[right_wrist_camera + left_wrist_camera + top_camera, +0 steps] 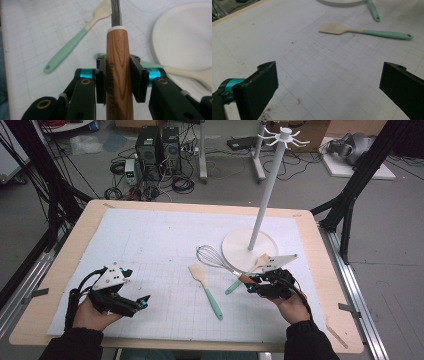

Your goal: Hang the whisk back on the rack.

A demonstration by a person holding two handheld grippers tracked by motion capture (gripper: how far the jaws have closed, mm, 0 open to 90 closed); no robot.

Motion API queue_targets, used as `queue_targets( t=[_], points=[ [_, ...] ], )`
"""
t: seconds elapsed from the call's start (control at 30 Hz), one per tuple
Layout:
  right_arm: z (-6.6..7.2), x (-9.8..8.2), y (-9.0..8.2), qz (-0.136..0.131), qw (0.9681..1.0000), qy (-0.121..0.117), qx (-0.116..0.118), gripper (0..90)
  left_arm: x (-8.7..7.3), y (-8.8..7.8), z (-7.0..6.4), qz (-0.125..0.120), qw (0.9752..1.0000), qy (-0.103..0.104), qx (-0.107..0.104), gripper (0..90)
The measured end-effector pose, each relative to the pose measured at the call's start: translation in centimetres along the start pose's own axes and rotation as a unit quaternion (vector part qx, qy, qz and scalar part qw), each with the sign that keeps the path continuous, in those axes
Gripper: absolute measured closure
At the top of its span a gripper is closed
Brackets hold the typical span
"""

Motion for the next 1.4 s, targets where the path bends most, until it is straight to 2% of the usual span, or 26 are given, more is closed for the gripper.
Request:
queue_targets(
  t=[0.37,0.57,0.7,0.93,1.17,1.4],
  points=[
    [1.3,2.7,0.6,0.019,0.9989,-0.036,0.021,69.9,2.4,0.7,-0.1,-0.006,0.9992,0.024,-0.030,2.2],
    [1.7,3.7,1.1,0.033,0.9978,-0.045,0.034,69.9,3.6,1.4,-0.4,-0.007,0.9982,0.035,-0.049,2.2],
    [1.8,4.3,1.4,0.038,0.9970,-0.053,0.042,69.9,4.5,1.8,-0.9,-0.004,0.9963,0.053,-0.067,2.2],
    [2.3,5.7,1.8,0.047,0.9955,-0.063,0.052,69.9,6.4,2.4,-1.7,0.000,0.9930,0.079,-0.087,2.7],
    [2.9,6.9,2.4,0.066,0.9922,-0.081,0.068,69.9,7.7,2.7,-2.3,0.000,0.9901,0.092,-0.107,2.9],
    [3.4,8.1,3.2,0.075,0.9893,-0.094,0.082,69.9,8.5,3.1,-2.7,0.003,0.9880,0.103,-0.115,3.5]
  ],
)
Point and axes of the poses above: each handheld gripper's, and its own axes: y roughly forward along the jaws, x roughly out of its top, z roughly to its left, the point moved 1 cm from there along y, roughly forward along the jaws, and after that the axes turned 10 degrees about x, right-handed, at the moved point
